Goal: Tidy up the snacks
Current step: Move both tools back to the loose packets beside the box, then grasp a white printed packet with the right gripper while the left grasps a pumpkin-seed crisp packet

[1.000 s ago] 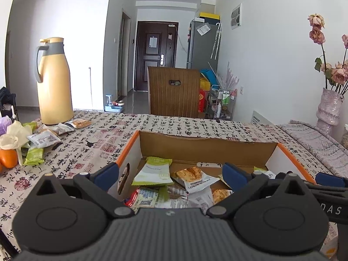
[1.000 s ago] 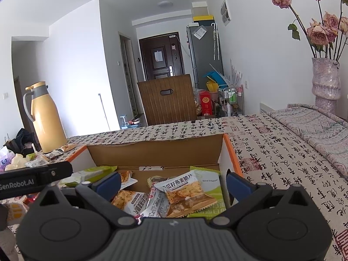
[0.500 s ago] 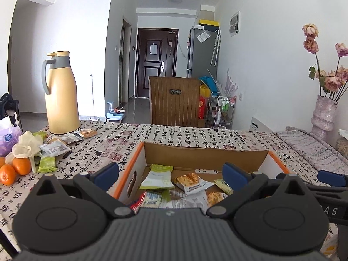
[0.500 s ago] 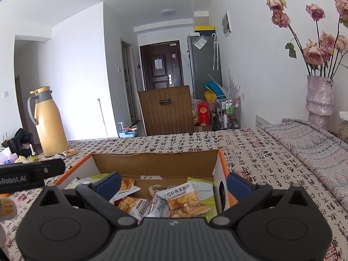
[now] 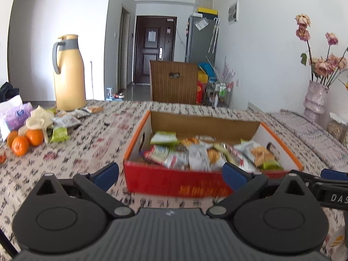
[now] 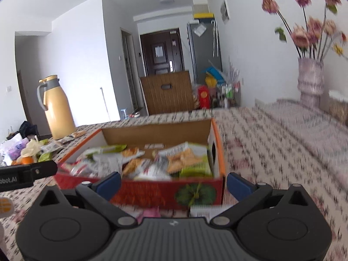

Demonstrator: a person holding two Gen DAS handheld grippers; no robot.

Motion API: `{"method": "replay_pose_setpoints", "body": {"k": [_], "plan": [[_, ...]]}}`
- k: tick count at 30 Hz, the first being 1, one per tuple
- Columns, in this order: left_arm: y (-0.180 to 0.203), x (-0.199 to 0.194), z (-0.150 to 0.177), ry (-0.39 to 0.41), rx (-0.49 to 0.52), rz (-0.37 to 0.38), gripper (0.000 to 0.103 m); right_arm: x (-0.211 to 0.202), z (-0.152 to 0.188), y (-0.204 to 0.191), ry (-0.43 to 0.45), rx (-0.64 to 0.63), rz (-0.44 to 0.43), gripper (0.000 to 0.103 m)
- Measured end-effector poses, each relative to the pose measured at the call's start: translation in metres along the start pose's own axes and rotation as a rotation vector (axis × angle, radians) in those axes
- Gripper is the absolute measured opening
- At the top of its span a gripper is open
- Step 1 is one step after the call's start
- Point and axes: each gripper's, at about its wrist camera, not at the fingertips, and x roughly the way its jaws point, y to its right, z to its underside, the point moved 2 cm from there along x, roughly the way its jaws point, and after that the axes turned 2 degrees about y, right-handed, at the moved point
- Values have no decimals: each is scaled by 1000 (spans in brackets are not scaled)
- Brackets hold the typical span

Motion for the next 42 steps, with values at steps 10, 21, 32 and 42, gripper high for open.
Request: {"method": "replay_pose_setpoints", "body": {"k": [10,21,32,42], "plan": [[-10,-24,40,-74,-10,8,103,-32,40,16,-81,43,-3,103],[-9,-34,54,-104,0,10,103,-42,59,15,-132,38,-5,103],[-13,-35,56,-115,-13,1,103,-40,57,20,-132,21,31,103],[-16,-32,57,-129,-18,-4,103,6,41,32,-189,-46,107,74]]}}
